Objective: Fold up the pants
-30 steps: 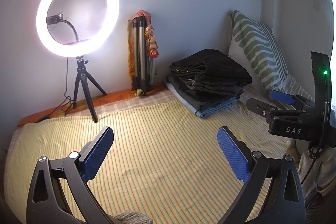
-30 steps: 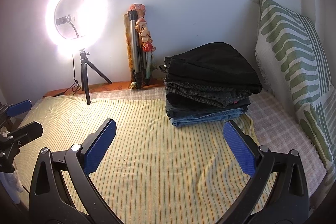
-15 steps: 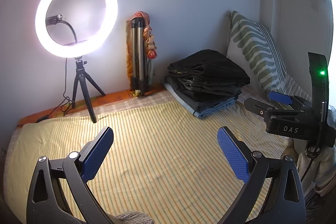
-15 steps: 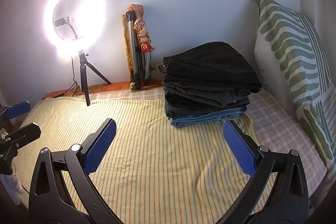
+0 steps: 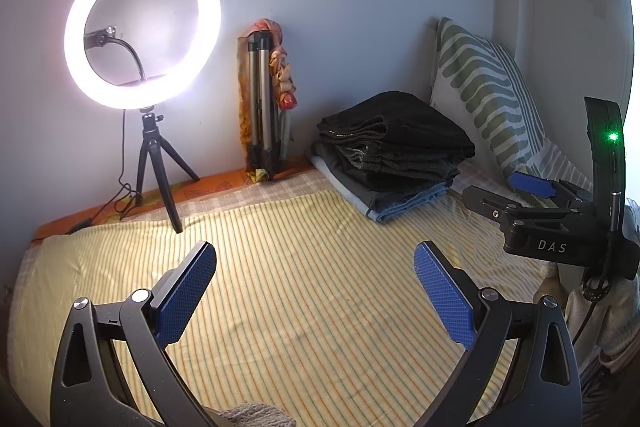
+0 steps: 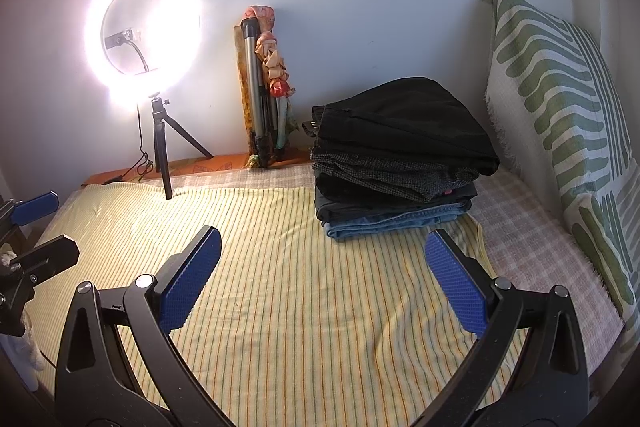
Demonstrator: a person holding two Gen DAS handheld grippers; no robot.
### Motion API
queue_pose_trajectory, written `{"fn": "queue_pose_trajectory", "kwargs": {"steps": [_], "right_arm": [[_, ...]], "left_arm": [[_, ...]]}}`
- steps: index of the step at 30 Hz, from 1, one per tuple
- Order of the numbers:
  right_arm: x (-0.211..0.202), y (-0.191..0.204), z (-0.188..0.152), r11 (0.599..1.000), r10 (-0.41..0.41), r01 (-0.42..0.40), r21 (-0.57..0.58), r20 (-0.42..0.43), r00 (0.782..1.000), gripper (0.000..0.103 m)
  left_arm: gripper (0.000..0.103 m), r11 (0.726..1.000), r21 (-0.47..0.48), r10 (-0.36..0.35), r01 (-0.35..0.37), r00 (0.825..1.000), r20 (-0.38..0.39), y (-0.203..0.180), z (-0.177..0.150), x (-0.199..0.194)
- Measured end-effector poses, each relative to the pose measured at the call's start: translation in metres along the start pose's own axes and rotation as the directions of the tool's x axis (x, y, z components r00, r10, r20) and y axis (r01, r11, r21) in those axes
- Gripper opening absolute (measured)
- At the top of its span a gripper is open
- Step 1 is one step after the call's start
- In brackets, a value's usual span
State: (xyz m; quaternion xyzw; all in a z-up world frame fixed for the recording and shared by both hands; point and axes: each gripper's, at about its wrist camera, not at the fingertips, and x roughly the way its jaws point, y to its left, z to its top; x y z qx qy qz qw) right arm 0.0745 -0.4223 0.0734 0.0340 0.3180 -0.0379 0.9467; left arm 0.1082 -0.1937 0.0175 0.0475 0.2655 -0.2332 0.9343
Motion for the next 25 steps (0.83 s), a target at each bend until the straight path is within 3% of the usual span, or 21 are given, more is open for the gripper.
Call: {"fn": "queue_pose_trajectory", "kwargs": {"steps": [25], "right_arm": [[0.0024, 0.0013, -0.0045, 1.000, 0.011, -0.011, 0.005, -0.015, 1.000, 0.103]], "left_arm": [[0.099, 0.999, 0.007, 0.039, -0.039, 0.999, -0.004, -0.0005, -0.0036, 0.0000]]}}
